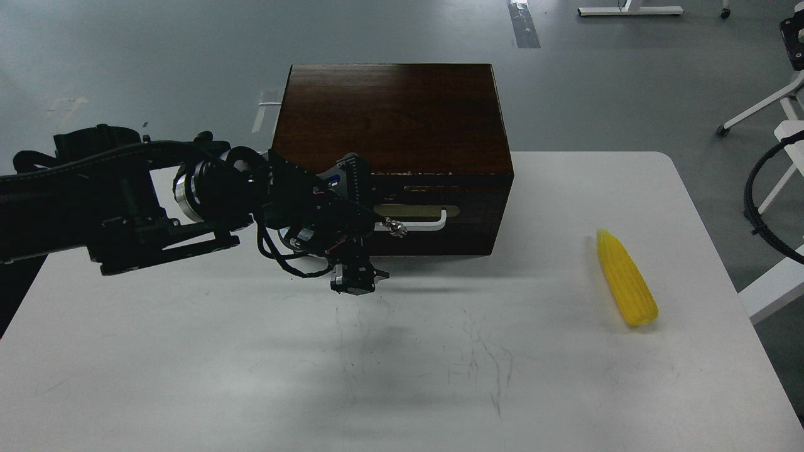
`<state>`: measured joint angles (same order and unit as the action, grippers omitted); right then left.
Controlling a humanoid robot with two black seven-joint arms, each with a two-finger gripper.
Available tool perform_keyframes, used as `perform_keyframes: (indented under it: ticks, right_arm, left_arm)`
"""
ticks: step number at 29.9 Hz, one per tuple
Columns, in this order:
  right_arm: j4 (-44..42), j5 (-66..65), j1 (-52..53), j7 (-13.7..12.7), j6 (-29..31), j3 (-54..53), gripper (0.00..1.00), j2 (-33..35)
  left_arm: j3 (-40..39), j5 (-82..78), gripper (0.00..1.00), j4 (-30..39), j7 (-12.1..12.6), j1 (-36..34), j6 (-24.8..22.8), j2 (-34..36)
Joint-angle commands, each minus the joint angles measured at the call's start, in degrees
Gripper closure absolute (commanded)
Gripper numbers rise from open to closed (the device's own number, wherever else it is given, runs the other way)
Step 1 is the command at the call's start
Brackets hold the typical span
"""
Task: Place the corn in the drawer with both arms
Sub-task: 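Pull the drawer toward the robot with the left gripper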
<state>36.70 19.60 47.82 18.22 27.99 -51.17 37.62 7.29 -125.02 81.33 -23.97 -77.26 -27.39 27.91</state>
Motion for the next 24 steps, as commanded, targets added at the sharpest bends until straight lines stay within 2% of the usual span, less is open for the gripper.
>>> perform_keyframes:
  ticks: [1, 10, 15, 24]
  right_arm:
    - [-0.05, 0.0, 0.0, -0.03, 0.01, 0.02, 0.0, 0.0]
    - [-0.05, 0.0, 0.0, -0.03, 0.01, 0.02, 0.0, -0.09]
    - [-0.48, 0.0, 0.0, -0.03, 0.01, 0.02, 0.0, -0.09]
    - [-2.25, 0.0, 0.52, -0.03, 0.01, 0.02, 0.0, 0.0]
  left_arm:
    - [0.0, 0.02, 0.12, 1.99, -0.99, 0.18, -0.61, 0.65]
    - [-0.09, 0.02, 0.12, 2.08, -1.25, -0.7, -0.61, 0.74]
    - [0.0, 0.02, 0.1, 2.52, -3.18, -0.7, -0.61, 1.35]
    - [0.0, 0.02, 0.1, 3.75, -4.03, -0.7, -0.61, 2.14]
